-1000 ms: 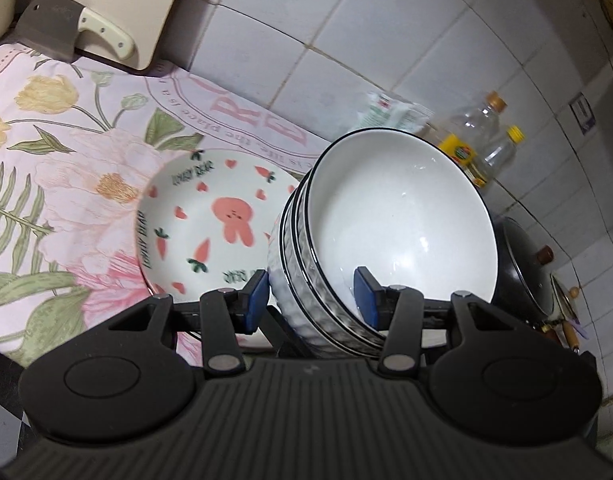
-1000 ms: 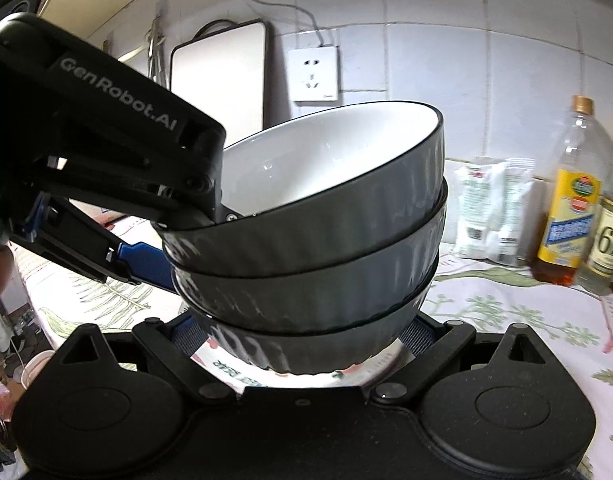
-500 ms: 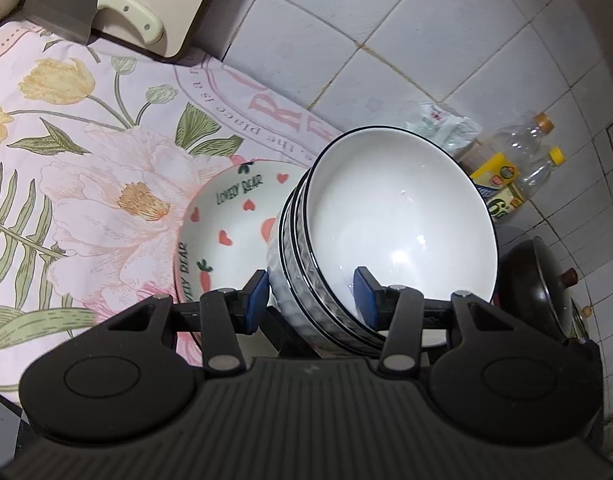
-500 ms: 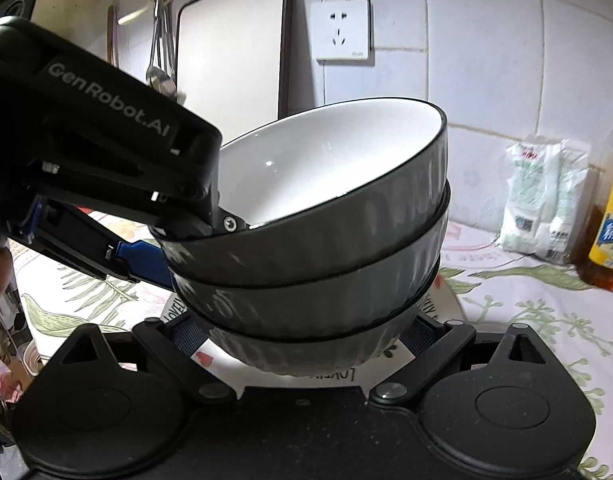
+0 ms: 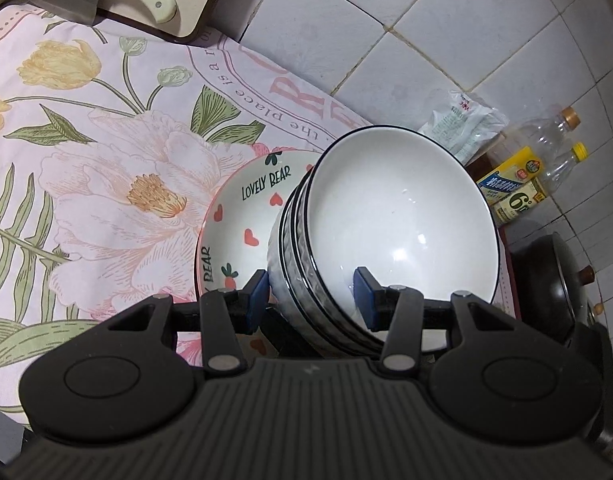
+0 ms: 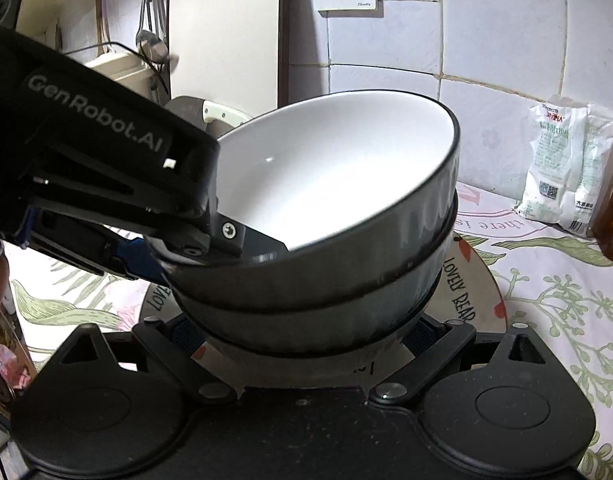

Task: Organize plates and bowls
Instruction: 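Lower the bowl stack onto the bunny plates and open both grippers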

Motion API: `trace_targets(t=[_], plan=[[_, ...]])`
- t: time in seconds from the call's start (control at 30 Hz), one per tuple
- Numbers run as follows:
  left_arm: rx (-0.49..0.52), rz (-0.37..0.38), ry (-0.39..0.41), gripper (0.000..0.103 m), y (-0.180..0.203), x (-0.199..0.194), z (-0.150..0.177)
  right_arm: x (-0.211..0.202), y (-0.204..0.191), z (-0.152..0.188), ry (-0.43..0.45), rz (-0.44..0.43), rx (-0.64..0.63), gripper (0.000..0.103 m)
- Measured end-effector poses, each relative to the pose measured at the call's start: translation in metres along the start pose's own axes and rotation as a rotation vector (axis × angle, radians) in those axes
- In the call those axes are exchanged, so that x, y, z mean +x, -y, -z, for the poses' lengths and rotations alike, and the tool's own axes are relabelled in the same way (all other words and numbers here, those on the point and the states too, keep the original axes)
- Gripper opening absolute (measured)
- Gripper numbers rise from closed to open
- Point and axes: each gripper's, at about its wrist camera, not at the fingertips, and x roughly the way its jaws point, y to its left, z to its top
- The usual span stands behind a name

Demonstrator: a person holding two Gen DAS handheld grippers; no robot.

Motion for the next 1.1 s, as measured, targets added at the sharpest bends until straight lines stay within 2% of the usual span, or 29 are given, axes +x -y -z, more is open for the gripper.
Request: trace_targets(t=[0.13,0.23,0.33,0.57,0.9,0.97,1.1], plan=[[0.003,-0.006,0.002,0.044,0.001,0.0,-0.001,0.003,0.002,-0.005,-0.031,-0.01,0.012,0.099],[-0.014,0.005,-0.002,0.044,-0.002,0.001,-0.001,0.008,-0.001,-0.007,-0.078,0.019,-0.048,0.099],[-0.003,-0.005,-0.001,0.044,0.0,0.0,-0.001,0.004,0.001,-0.005,-0.086,-0.003,-0.023,0.099],[0.008,-0.049,0.043,0.055,0.007,-0.029,-0.006,-0.029,-0.01,0.007,-0.055,0.062,-0.058,0.099],[0.158,-0.114,0.053,0.061,0.052,-0.075,0.019,-0.094,-0.009,0.014,-0.014,0.117,0.011,0.099],[0.173,-0.124,0.066,0.066,0.058,-0.086,0.025,-0.106,-0.009,0.015,-0.02,0.161,0.019,0.099],[0.198,-0.143,0.073,0.069,0.067,-0.106,0.035,-0.123,-0.002,0.019,-0.04,0.279,0.033,0.099]])
